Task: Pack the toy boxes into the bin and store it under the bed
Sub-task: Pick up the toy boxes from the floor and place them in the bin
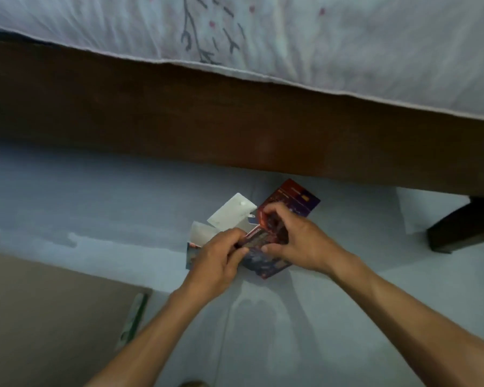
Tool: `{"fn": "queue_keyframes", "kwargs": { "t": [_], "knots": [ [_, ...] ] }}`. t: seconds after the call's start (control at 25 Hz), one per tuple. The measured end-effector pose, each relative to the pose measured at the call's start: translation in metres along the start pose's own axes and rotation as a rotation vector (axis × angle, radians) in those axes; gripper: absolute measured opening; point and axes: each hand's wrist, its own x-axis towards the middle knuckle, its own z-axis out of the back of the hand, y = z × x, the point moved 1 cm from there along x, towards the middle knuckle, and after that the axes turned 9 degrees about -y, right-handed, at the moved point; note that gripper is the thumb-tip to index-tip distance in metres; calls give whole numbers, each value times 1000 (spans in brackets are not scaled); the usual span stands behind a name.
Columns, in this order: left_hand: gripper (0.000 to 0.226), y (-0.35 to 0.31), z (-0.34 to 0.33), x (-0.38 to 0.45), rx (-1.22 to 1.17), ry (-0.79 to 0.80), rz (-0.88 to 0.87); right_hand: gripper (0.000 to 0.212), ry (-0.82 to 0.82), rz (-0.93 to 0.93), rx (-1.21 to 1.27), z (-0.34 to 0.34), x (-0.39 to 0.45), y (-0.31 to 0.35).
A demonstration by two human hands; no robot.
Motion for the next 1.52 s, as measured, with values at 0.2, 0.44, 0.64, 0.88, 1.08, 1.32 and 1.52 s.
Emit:
{"fn": "queue_keyframes", "kwargs": {
  "t": [0.2,0.44,0.64,0.88,1.08,1.32,1.52],
  "knots": [
    [15,-121,-11,35,0,108,-326,103,-169,75,80,105,-93,-22],
    [46,-277,-99,35,-295,327,-343,49,-685,-125,460,173,-259,-90],
    [64,-387,-187,1,-165,617,-458,45,-1209,-304,855,163,-394,-137],
    [25,-447,-284,-84,-320,1082,47,47,-1544,-485,1068,138,-513,-178],
    [15,-441,-330,-128,-434,987,128,39,-1525,-592,960,114,-547,-206],
    [2,-397,-337,-116,-151,815,68,78,-874,-680,415,73,-522,-198],
    [6,-374,-328,-92,39,610,-43,139,-507,-579,-35,61,-475,-191]
  ]
}}
